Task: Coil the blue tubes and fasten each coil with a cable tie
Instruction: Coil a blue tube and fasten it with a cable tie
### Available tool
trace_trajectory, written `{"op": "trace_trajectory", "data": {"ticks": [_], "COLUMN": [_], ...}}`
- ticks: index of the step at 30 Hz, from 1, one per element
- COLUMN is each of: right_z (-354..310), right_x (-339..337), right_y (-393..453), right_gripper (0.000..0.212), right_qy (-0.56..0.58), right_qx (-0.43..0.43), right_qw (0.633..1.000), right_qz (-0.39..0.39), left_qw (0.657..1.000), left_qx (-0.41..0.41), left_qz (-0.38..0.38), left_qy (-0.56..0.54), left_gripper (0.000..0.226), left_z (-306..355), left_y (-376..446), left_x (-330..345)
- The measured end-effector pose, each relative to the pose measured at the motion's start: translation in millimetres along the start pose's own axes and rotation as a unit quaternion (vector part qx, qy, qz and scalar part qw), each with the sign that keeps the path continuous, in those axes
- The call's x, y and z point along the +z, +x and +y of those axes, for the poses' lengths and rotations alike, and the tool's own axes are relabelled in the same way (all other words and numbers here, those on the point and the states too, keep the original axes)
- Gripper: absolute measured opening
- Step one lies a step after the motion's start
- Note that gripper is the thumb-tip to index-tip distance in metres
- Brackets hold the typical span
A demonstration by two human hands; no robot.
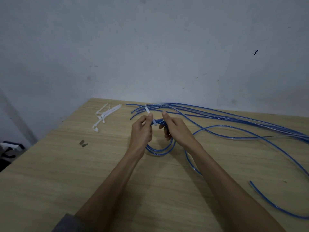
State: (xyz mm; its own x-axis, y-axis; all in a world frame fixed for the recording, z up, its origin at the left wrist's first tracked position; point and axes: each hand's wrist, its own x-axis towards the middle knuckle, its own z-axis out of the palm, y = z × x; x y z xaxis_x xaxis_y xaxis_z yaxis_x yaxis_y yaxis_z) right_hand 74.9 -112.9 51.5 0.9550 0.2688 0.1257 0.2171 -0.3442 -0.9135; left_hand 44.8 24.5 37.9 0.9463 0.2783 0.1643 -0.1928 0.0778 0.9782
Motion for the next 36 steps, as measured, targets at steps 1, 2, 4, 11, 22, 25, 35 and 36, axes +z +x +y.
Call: {"op": "trace_trajectory", "data": {"ticks": [1,2,4,11,22,25,35,36], "right_z": [0.4,1.0,2.0,4.8,6.3,3.2,13.1,13.0], "right_x": [3.2,6.7,14.4,28.5,39.3,36.2,40.0,40.9], "right_y": [-0.8,-1.5,-2.8,-8.7,-13.3,-13.9,-6.1,-5.9], "right_gripper": [0.07,0.072,0.073,0.065,0.033,0.015,0.016,0.016], "right_qy": [-0.006,-0.012,-0.028,-0.058,0.003,0.021,0.051,0.055], "right_qx": [0.007,0.011,0.012,0.001,-0.115,-0.158,-0.102,-0.097], "right_qw": [1.0,1.0,0.999,0.989,0.981,0.977,0.986,0.987], "right_qz": [-0.002,-0.001,0.026,0.133,0.155,0.14,0.12,0.115], "left_qw": [1.0,1.0,0.999,0.998,0.986,0.987,0.991,0.99], "left_qx": [-0.002,0.002,0.016,0.054,0.093,0.087,0.076,0.081], "left_qz": [0.01,0.019,0.028,0.029,0.116,0.112,0.089,0.094], "left_qy": [-0.01,-0.016,-0.02,0.03,0.081,0.076,0.059,0.068], "left_gripper": [0.037,0.038,0.04,0.04,0.043,0.043,0.046,0.047], "left_z": [0.5,1.1,2.0,-9.7,-7.7,-6.1,-5.5,-4.4], "left_y": [0.6,1.2,1.6,-5.3,-5.2,-3.3,-1.1,-1.6], "left_x": [-2.9,-5.1,-7.4,2.5,1.5,1.6,-2.0,-1.9]}}
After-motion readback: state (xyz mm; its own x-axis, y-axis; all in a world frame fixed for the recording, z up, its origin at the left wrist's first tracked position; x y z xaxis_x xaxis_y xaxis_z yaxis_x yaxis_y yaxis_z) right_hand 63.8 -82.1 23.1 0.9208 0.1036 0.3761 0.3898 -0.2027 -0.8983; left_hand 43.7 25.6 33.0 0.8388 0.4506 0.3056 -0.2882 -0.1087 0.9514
